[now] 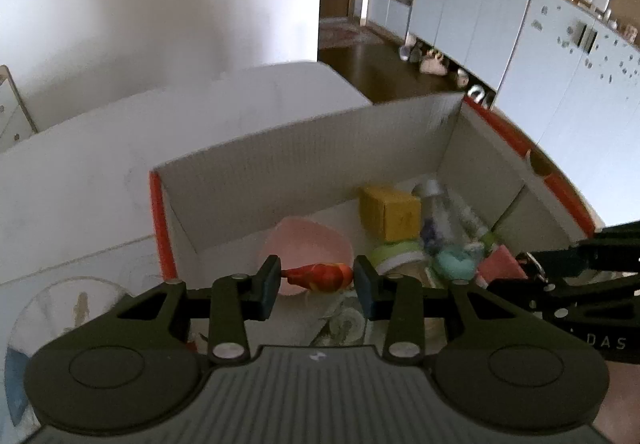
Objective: Organize rigid objects
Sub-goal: 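Carry keychain and binder clip over the red box and lower them inside, then open both tools to release keychain and binder clip in the box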
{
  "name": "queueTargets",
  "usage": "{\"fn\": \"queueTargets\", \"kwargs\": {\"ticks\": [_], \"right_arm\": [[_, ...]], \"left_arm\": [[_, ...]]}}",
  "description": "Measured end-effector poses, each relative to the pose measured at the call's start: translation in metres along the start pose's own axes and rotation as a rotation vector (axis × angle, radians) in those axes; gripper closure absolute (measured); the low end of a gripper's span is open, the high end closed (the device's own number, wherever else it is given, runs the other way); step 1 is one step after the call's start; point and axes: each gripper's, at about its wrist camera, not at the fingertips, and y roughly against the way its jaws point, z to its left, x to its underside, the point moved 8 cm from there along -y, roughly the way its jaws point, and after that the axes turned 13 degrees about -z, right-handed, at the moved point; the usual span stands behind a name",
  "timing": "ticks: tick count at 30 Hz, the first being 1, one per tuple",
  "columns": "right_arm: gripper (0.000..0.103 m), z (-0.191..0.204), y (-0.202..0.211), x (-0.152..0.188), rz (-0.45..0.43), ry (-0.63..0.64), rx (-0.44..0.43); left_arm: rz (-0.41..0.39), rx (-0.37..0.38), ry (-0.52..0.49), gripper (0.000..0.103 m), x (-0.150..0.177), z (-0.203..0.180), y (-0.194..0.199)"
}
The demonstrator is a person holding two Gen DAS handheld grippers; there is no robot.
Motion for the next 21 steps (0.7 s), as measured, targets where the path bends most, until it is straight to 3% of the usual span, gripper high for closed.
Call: {"fn": "queueTargets", "kwargs": {"ticks": [13,21], "right_arm": [[0.071,0.015,-0.012,0.006,0.062,0.156,-0.03],[0.072,0.016,-0.017,0.005,0.075,0.151,-0.038]], "left_arm": [[0.149,0.006,-0.058,0.064,0.018,-0.015,-0.017],[0.187,-0.002,-0.056,0.064,0.023,-0.012,-0.017]]}}
